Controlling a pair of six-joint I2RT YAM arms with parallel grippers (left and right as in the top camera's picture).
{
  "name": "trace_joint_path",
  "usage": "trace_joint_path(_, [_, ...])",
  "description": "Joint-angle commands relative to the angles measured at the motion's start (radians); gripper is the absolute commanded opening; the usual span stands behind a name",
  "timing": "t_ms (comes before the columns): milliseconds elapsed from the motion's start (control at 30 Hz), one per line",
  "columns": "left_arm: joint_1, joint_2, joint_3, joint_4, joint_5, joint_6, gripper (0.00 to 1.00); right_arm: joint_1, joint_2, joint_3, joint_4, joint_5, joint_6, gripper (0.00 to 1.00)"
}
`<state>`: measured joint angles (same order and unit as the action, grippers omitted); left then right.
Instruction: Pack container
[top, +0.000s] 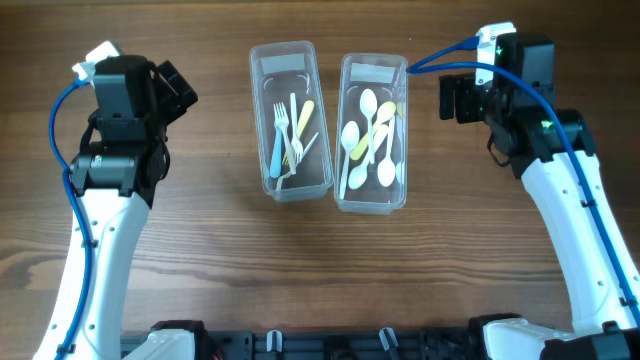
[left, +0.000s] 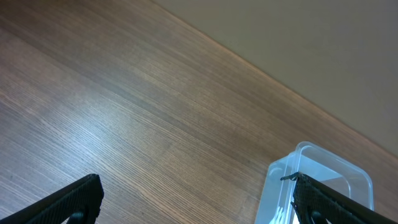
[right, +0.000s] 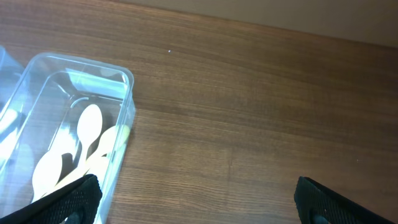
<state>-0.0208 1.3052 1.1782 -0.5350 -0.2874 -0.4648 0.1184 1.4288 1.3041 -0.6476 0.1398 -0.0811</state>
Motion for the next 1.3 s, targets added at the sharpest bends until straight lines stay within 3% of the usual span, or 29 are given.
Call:
trace_joint_path(0, [0.005, 0.002, 0.008, -0.001, -0.013, 0.016, 1.00, -0.002, 0.005, 0.007, 0.003, 0.018, -0.009, 1.00])
trace_joint_path(367, [0.005, 0.002, 0.008, -0.001, -0.013, 0.015, 1.00, -0.002, -0.001, 0.007, 0.003, 0.018, -0.010, 1.00])
trace_joint_path(500, [0.005, 0.002, 0.008, -0.001, -0.013, 0.015, 1.00, -0.002, -0.080, 0.007, 0.003, 0.018, -0.009, 1.00])
trace_joint_path(1067, [0.005, 0.002, 0.008, -0.001, -0.013, 0.016, 1.00, -0.002, -0.752, 0.002, 0.002, 0.018, -0.010, 1.00])
trace_joint_path(1267, [0.005, 0.002, 0.008, -0.001, -0.013, 0.016, 1.00, -0.002, -1.086, -0.163, -0.048, -0.074, -0.048, 1.00])
